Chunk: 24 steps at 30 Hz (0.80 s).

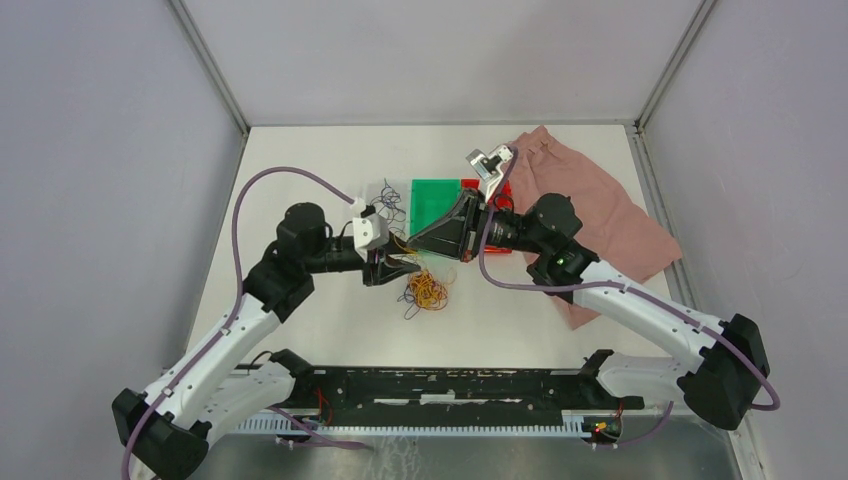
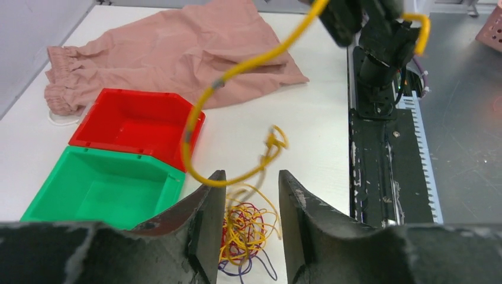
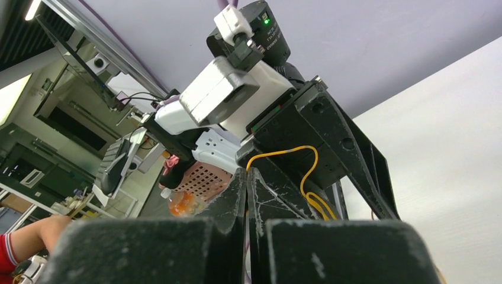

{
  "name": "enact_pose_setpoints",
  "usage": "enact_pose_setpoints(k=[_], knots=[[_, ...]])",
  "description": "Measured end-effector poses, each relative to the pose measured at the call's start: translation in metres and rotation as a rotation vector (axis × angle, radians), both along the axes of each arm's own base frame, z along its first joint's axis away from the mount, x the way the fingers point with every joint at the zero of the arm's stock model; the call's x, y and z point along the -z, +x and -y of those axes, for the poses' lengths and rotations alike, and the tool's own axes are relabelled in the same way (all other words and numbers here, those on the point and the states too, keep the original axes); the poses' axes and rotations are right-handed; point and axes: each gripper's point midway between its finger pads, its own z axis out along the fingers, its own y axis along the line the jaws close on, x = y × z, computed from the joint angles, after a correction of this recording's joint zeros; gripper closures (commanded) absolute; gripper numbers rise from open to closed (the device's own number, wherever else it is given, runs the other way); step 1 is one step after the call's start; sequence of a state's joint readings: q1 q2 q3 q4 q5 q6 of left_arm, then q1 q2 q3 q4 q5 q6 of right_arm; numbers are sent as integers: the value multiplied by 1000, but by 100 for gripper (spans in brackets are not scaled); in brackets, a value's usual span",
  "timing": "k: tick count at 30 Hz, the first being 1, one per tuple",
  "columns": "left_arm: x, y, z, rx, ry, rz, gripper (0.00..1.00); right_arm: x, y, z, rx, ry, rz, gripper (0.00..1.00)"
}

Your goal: Untangle the cables

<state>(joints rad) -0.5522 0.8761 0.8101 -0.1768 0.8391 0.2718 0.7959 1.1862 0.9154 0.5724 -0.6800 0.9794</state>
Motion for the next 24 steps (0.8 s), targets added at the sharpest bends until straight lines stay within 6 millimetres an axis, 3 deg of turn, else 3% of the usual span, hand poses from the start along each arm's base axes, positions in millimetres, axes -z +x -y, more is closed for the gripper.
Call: enact_pose_setpoints(k=[3, 5, 7, 10, 14, 20, 24], knots=[[-6, 1, 3, -7, -26, -22, 88, -1, -1, 0, -4, 3, -1, 93], [-11, 3, 5, -11, -40, -39, 96, 0, -1, 0, -3, 1, 0, 73], [-18, 5, 7, -13, -51, -52, 97, 1, -1, 0, -1, -3, -1, 54], [-36, 3, 7, -11, -73, -50, 97, 5, -1, 3, 21, -31, 28, 39], [-79, -1, 5, -4, -111, 5, 97, 12, -1, 21, 116, -102, 132, 19], [-145, -9, 0, 1, -174, 118, 97, 24, -4, 62, 287, -180, 328, 9], [-170, -12, -2, 3, -196, 166, 97, 41, 3, 59, 292, -239, 387, 3]])
